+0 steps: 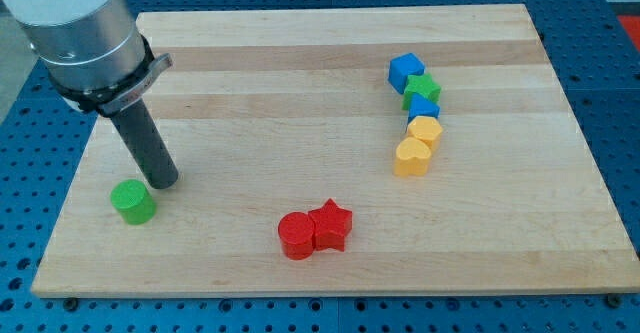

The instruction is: Move your arm towards the green star

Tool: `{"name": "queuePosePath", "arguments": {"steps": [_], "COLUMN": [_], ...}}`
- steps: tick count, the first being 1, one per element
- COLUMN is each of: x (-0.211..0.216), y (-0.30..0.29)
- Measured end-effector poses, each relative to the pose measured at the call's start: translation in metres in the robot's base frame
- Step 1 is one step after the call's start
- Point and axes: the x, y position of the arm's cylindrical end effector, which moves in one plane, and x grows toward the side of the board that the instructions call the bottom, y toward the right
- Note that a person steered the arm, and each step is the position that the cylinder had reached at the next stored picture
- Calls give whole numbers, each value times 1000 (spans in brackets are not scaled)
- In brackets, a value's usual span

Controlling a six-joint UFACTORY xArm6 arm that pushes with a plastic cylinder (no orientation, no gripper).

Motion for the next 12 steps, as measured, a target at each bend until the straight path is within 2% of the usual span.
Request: {"name": "queuePosePath", "arguments": {"steps": [4,6,7,10,11,12], "x": [9,9,-11,-195,-224,-226], "y": [-28,-20,44,190,294,413]}}
